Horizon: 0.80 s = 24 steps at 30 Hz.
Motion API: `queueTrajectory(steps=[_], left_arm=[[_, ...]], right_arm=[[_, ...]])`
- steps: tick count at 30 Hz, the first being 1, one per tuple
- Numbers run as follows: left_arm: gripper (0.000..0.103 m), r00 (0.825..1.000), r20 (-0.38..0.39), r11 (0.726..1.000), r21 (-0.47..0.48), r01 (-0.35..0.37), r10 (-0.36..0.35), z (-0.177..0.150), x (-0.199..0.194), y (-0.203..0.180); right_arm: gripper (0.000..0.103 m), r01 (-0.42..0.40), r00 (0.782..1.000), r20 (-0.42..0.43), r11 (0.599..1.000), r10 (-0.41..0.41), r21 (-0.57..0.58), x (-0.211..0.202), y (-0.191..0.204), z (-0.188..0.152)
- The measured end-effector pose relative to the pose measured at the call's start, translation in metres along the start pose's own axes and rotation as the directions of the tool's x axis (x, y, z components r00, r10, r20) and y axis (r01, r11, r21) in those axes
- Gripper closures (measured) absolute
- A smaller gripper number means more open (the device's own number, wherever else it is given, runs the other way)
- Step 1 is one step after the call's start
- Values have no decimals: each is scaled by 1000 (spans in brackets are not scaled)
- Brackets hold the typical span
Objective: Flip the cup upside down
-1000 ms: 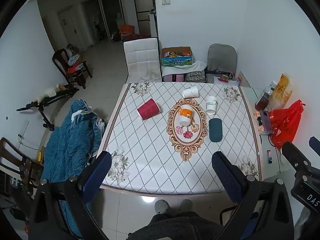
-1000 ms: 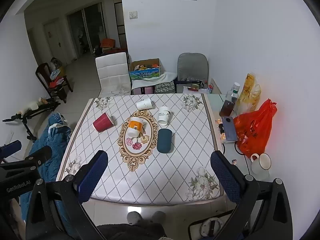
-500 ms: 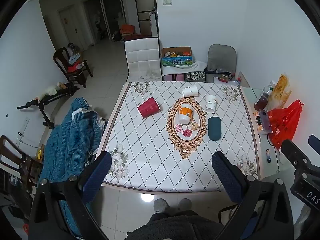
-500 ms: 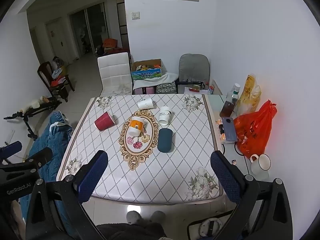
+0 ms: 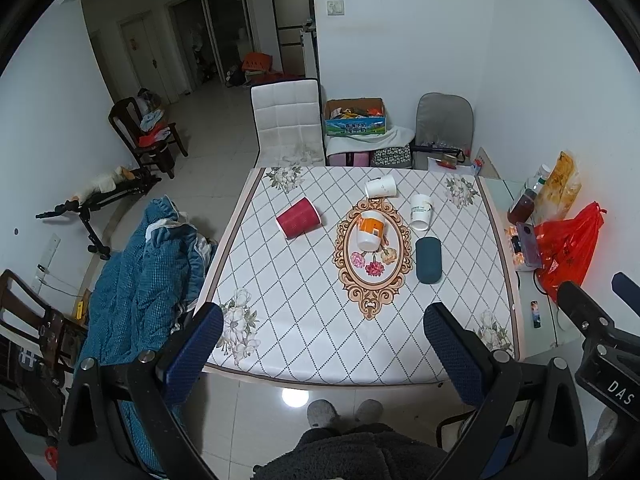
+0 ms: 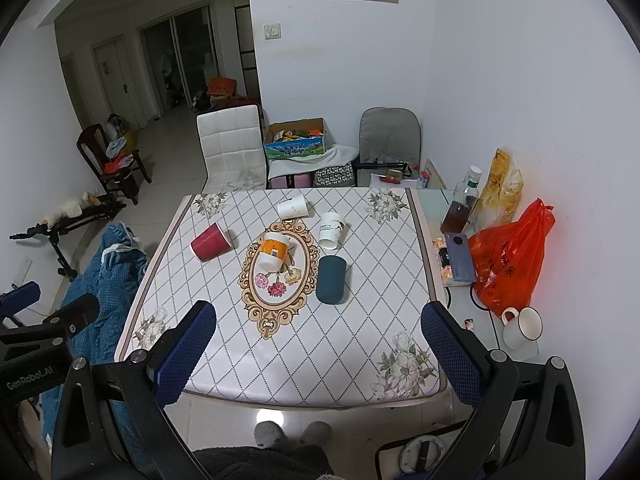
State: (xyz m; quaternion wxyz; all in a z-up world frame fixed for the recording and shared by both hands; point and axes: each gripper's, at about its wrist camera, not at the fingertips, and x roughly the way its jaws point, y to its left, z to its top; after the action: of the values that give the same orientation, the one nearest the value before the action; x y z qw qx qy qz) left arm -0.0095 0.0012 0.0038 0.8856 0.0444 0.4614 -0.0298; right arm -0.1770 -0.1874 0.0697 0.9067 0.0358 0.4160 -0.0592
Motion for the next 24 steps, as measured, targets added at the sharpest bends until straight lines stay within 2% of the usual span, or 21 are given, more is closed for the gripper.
queueTrajectory(steps=[2,7,12,24], left_arm=[[0,1000,1,1000,3,1,-1,2,-9,-4],[0,1000,-2,1000,10,4,-4,18,-4,-15],[0,1000,3,1000,2,2,-2,17,-8,-12],[0,1000,10,1000,3,5,-5,23,-6,-15]], right_arm=[[0,-1,1000,-2,1000,1,2,-1,1,0],[0,-1,1000,0,1000,1,1,0,3,0],[0,-4,1000,6,1000,4,7,-3,0,-10],[0,-5,1000,8,1000,5,10,-2,0,-9]])
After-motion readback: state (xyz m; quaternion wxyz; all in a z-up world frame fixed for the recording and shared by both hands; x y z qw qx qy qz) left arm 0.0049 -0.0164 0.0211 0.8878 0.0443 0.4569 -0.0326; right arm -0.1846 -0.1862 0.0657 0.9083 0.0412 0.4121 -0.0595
